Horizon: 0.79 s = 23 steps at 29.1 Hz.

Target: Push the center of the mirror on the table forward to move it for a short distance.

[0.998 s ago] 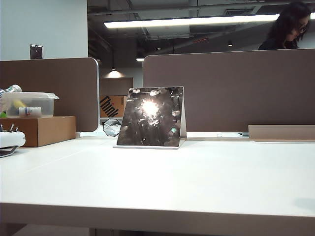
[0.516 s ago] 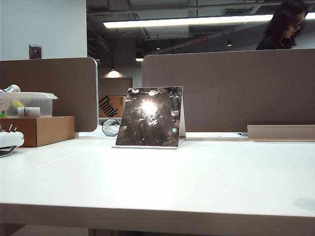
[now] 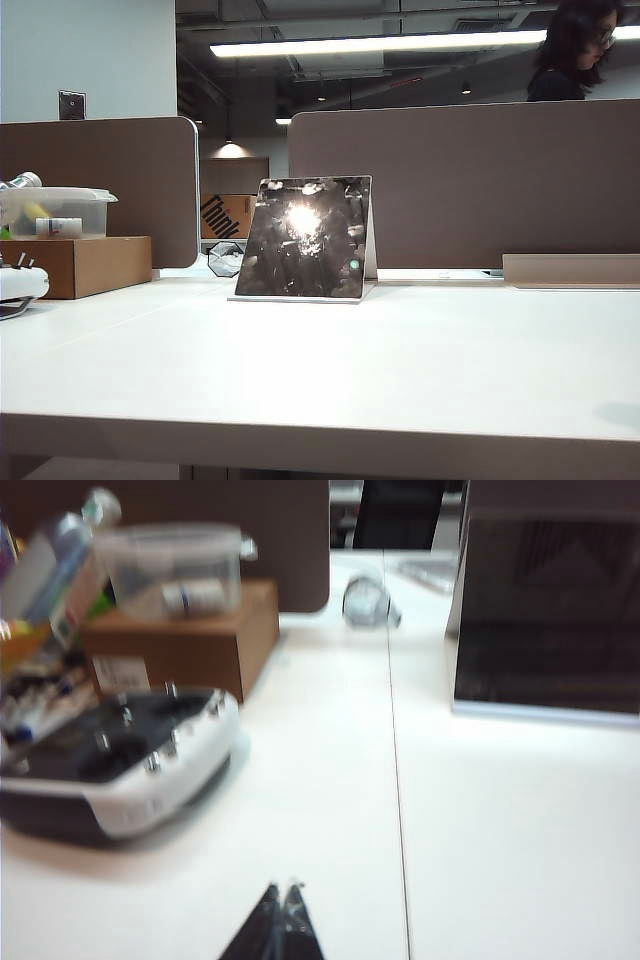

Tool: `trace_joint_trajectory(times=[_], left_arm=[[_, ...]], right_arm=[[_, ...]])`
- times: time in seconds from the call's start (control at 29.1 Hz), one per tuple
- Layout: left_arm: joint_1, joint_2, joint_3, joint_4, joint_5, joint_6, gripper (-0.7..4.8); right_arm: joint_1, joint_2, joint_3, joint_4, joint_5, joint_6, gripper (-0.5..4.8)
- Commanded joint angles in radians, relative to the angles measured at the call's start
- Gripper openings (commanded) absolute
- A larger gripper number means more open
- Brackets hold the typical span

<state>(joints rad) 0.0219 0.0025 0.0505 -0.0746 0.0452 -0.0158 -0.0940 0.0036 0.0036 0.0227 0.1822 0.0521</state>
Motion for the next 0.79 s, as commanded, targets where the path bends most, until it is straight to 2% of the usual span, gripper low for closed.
trace_joint_trajectory(times=[0.03, 0.41, 0.79], left_arm=[[-0.003, 0.0, -0.021, 0.019, 0.028, 0.0, -0.03], [-0.004, 0.0, -0.044, 0.058, 0.011, 0.035, -0.03], [-0.004, 0.0, -0.044, 0.084, 0.011, 0.034, -0.03]], right_arm=[[0.0, 0.0, -0.004, 0.01, 0.0, 0.0, -0.05], [0.0, 0.0, -0.004, 0.01, 0.0, 0.0, -0.05], [0.0, 0.0, -0.004, 0.01, 0.0, 0.0, -0.05]])
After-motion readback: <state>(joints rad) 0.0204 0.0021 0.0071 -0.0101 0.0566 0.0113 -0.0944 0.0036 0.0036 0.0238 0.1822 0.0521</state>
